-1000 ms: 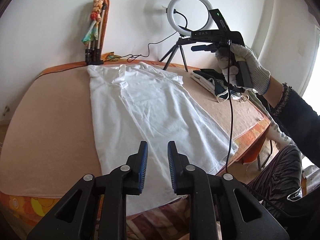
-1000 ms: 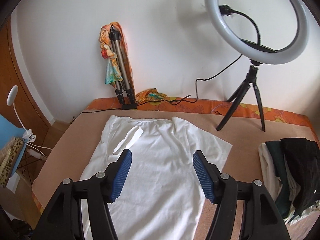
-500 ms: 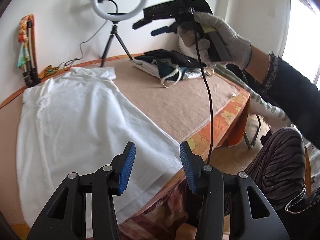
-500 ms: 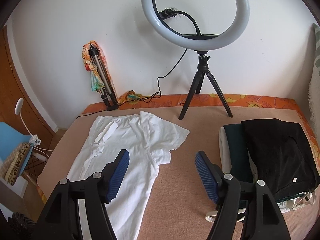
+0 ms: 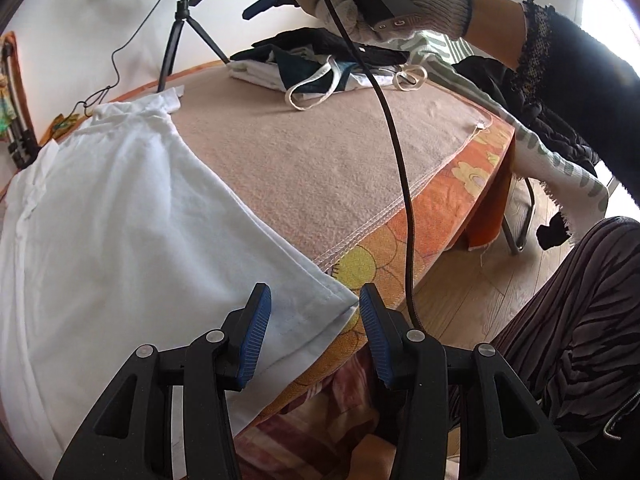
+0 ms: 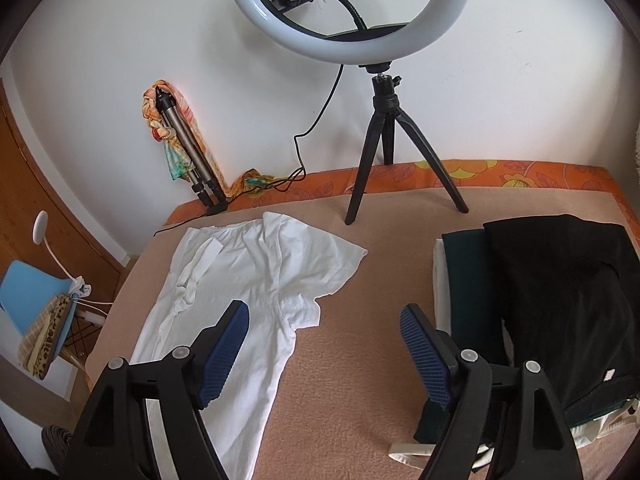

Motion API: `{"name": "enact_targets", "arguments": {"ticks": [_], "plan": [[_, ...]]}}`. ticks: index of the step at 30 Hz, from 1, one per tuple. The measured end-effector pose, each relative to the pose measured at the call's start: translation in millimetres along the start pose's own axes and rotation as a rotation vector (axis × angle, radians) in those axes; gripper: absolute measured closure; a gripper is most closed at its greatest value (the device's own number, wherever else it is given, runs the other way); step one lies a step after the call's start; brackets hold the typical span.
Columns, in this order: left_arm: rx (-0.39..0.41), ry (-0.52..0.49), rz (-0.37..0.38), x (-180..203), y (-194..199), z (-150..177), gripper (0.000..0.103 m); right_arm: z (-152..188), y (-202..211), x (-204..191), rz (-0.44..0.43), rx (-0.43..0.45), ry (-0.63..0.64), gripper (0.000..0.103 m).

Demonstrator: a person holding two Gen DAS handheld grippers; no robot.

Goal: Fold small clothes
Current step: 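Close the left tool on the other side edge while the right tool grips it too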

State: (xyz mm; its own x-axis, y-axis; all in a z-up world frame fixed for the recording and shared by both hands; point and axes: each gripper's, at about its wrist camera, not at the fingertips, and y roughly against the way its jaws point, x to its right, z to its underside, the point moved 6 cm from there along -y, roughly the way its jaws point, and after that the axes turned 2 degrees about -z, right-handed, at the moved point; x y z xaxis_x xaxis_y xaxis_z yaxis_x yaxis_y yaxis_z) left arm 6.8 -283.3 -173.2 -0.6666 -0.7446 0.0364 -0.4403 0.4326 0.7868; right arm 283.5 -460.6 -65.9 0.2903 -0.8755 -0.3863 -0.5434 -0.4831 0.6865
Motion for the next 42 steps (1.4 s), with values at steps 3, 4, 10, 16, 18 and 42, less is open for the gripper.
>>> {"name": "enact_targets", "arguments": {"ticks": [3, 4, 10, 16, 18, 42], "plan": [[0.013, -0.008, -0.009, 1.9, -1.2, -1.5, 0.058, -5.4, -25.8, -4.3, -0.026, -0.019, 0.001, 0.023], [0.015, -0.01, -0.009, 1.9, -1.7, -2.4, 0.059, -6.5, -35.1, -5.0, -0.027, -0.026, 0.005, 0.023], [0.043, 0.055, 0.019, -14.9, -3.9, -7.3, 0.098, -0.8, -80.1, 6.1, 0.001, -0.074, -0.002, 0.023], [0.059, 0.141, 0.08, -23.2, 4.2, -5.3, 0.1, 1.8, -97.3, 23.7, 0.002, -0.087, -0.033, 0.023], [0.047, 0.134, 0.081, -18.7, 6.8, -2.6, 0.087, 0.5, -97.3, 26.2, 0.003, -0.094, -0.027, 0.023], [0.138, 0.231, 0.143, -30.1, 17.9, -8.4, 0.097, -26.2, -84.0, 22.0, 0.112, -0.089, 0.068, 0.024]]}}
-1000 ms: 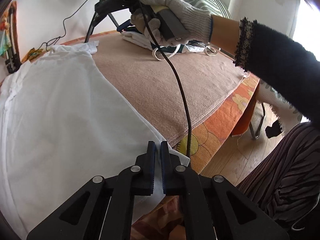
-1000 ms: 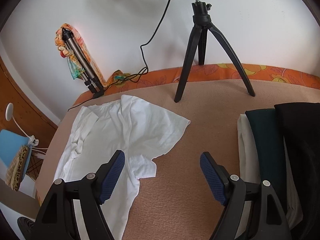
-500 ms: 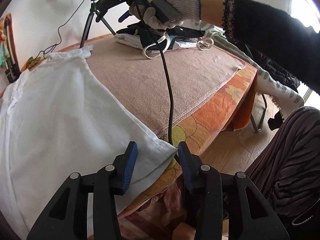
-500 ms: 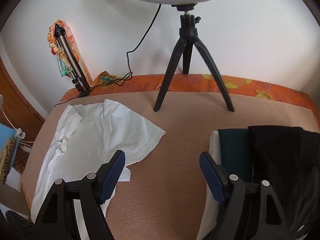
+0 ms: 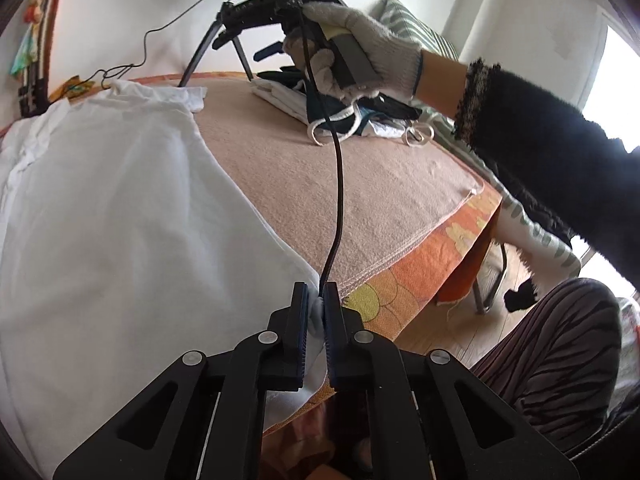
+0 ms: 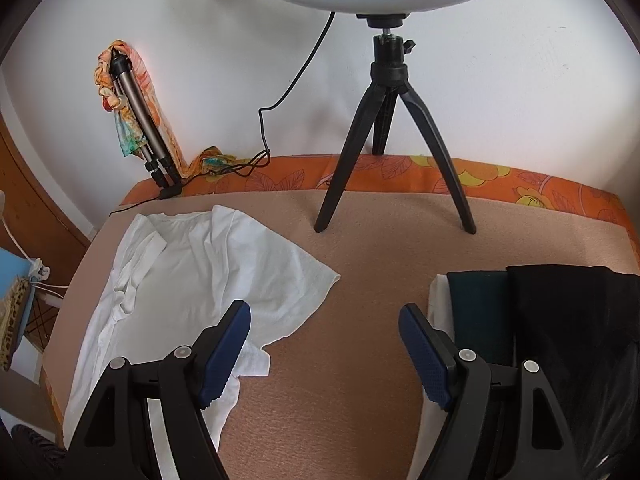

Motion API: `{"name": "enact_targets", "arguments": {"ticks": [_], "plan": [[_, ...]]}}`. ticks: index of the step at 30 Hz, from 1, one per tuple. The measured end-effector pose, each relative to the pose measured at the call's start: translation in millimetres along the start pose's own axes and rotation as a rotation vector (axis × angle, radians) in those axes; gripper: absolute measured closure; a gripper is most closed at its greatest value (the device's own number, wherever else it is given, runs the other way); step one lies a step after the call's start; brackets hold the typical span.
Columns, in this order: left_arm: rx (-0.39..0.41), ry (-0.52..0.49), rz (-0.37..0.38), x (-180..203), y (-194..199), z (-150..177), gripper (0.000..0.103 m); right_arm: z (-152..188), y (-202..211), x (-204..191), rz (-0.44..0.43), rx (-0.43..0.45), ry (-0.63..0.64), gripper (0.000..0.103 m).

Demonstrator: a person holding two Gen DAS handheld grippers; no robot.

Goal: Fold small clothes
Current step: 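Close the left tool on the other side edge while the right tool grips it too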

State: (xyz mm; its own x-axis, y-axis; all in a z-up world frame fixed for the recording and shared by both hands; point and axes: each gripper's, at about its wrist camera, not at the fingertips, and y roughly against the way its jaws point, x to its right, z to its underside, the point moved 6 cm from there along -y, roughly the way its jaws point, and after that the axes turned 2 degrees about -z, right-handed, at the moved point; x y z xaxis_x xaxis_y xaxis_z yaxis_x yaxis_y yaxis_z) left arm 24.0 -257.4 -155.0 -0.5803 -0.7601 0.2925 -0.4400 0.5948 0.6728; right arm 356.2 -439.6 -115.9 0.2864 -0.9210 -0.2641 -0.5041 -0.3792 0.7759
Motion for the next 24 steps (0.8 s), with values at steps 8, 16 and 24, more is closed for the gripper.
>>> {"name": "enact_targets", "arguments": {"ticks": [8, 16, 24], "plan": [[0.118, 0.151, -0.017, -24.6, 44.0, -14.9, 0.098, 3.4, -57.5, -12.8, -0.035, -0.045, -0.048, 0.029], [0.109, 0.149, -0.021, -28.4, 44.3, -10.0, 0.098, -1.8, -101.7, -4.9, 0.099, -0.034, -0.112, 0.033], [0.117, 0.198, -0.012, -39.6, 49.5, -0.9, 0.098, -11.9, -105.9, -35.1, 0.109, -0.02, -0.02, 0.1]]}}
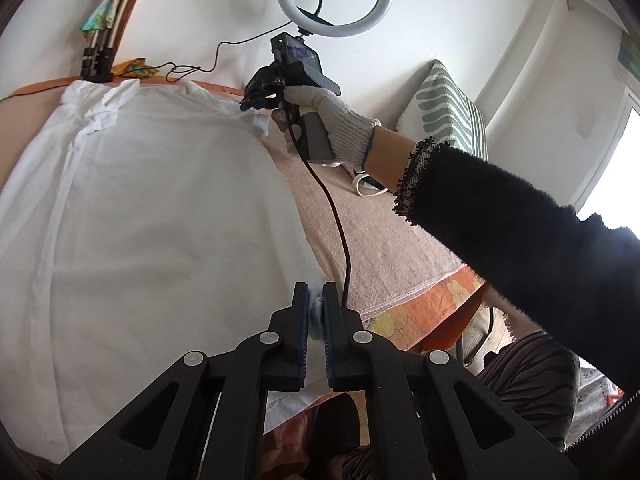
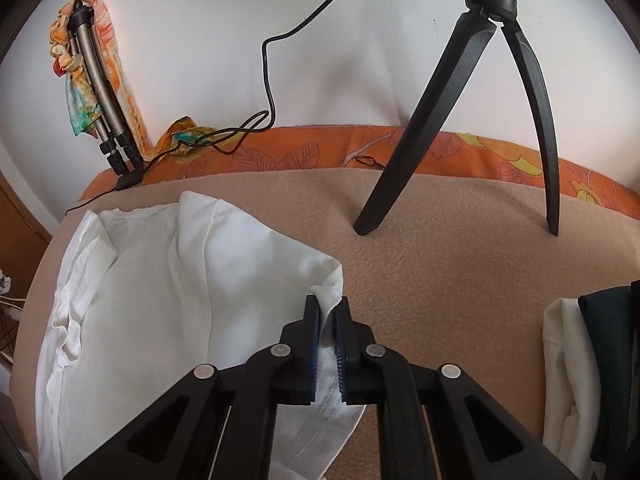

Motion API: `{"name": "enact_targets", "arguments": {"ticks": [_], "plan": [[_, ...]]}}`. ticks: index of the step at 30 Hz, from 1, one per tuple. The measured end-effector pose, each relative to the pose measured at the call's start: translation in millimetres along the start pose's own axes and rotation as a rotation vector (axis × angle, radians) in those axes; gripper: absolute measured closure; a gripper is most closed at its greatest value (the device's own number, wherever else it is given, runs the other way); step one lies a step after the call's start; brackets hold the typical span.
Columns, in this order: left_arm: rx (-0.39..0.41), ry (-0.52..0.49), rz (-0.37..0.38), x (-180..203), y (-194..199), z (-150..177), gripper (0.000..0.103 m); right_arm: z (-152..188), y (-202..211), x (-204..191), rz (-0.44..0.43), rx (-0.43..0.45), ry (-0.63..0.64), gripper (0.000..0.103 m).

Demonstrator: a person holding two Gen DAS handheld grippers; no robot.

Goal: Fold small clothes
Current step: 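Close the left tool on the other side edge while the right tool grips it too, then fold the second side over onto the first fold with both tools, then open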

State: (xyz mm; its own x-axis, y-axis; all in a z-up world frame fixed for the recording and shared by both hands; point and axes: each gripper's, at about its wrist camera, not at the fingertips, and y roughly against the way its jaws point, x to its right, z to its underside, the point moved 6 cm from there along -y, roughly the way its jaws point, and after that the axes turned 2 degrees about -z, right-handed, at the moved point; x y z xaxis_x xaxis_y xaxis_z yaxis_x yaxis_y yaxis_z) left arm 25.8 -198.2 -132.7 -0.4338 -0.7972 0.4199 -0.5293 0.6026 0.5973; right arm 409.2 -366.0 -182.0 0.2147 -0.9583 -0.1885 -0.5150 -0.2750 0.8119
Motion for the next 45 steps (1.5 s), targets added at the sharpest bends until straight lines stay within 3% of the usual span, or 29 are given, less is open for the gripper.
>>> {"name": "enact_targets", "arguments": {"ticks": [5, 17, 27, 33, 35, 37, 38, 41, 45], "plan": [[0.019, 0.028, -0.001, -12.1, 8.2, 1.1, 0.098, -14.3, 16.6, -3.0, -0.01, 0.006, -0.051, 0.101], [0.082, 0.084, -0.03, -39.5, 43.4, 8.4, 0.098, -56.6, 47.4, -77.8, 0.106, 0.014, 0.082, 0.101], [0.085, 0.197, -0.079, -81.6, 59.9, 27.1, 0.098, -47.7, 6.4, -178.2, 0.2, -0.045, 0.3, 0.101], [0.073, 0.22, -0.103, -93.9, 61.6, 35.8, 0.098, -38.8, -31.9, -222.1, 0.209, -0.085, 0.361, 0.101], [0.071, 0.22, -0.115, -94.9, 64.0, 34.9, 0.097, -35.1, -39.6, -235.2, 0.173, -0.1, 0.386, 0.098], [0.069, 0.225, -0.122, -97.0, 67.9, 33.1, 0.092, -33.7, -33.7, -243.7, 0.099, -0.107, 0.381, 0.062], [0.077, 0.219, -0.127, -97.2, 70.6, 32.4, 0.092, -35.4, -24.5, -244.4, 0.068, -0.082, 0.372, 0.055], [0.081, 0.212, -0.131, -97.0, 74.1, 32.8, 0.092, -39.9, 3.2, -231.8, 0.021, -0.042, 0.302, 0.049], [0.059, 0.216, -0.124, -96.0, 69.7, 37.2, 0.092, -24.1, 22.4, -208.4, 0.002, -0.081, 0.21, 0.048]]}}
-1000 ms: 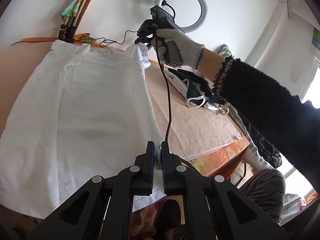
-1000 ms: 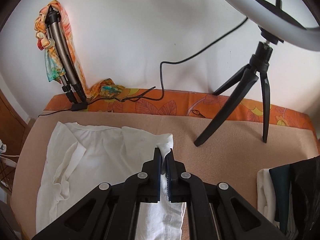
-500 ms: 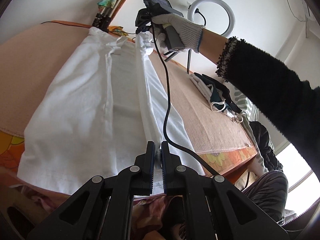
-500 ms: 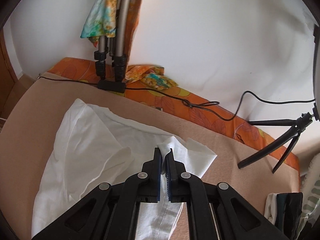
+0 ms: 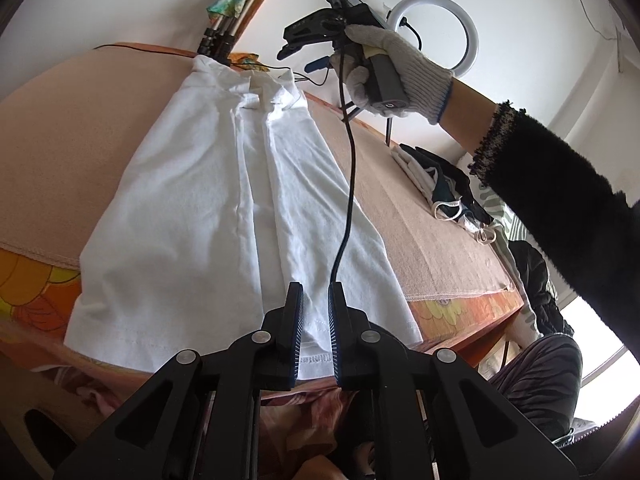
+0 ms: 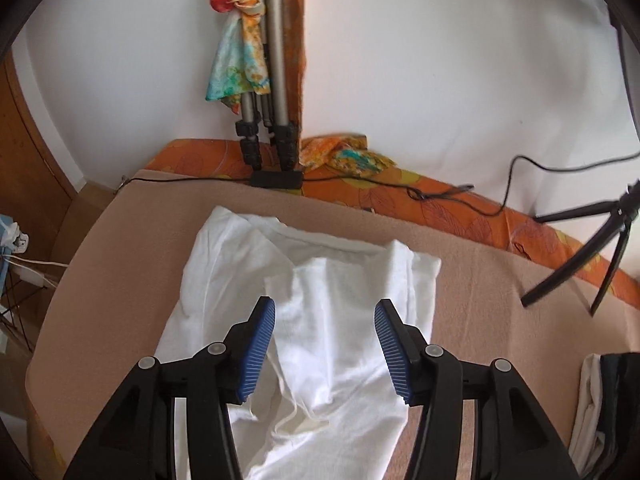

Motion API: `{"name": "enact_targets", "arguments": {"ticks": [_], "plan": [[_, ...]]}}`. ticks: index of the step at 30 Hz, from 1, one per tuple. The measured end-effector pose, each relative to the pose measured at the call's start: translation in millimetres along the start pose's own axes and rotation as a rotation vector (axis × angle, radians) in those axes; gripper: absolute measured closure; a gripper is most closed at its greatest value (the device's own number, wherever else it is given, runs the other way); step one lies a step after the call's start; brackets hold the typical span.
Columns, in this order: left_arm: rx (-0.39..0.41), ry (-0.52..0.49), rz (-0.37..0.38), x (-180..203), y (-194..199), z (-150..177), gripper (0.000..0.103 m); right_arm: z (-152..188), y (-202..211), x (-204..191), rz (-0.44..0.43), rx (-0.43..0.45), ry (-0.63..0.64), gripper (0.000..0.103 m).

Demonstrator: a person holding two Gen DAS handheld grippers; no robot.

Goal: Fold small clothes

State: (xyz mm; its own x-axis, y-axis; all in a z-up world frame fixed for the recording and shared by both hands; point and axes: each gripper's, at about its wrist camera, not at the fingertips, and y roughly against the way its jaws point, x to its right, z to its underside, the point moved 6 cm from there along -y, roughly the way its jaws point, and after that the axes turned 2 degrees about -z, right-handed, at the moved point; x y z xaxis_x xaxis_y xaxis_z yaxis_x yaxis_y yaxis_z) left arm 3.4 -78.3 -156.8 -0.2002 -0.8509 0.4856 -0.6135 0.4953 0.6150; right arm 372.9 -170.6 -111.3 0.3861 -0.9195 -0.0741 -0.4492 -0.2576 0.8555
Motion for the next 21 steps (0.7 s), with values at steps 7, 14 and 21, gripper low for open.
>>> {"name": "enact_targets", "arguments": {"ticks": [7, 14, 21], "plan": [[-0.027, -0.008, -0.006, 2.2, -6.5, 5.4, 0.092, 48.6, -25.6, -10.7, -0.141, -0.132, -0.064, 0.05], [-0.026, -0.018, 0.019, 7.7, -4.9, 7.7, 0.098, 53.3, -46.4, -29.1, -0.153, -0.168, -0.084, 0.099], [0.012, -0.044, 0.003, 8.6, 28.5, -4.7, 0.091, 56.1, -1.3, -23.3, -0.246, -0.088, -0.105, 0.064]]}}
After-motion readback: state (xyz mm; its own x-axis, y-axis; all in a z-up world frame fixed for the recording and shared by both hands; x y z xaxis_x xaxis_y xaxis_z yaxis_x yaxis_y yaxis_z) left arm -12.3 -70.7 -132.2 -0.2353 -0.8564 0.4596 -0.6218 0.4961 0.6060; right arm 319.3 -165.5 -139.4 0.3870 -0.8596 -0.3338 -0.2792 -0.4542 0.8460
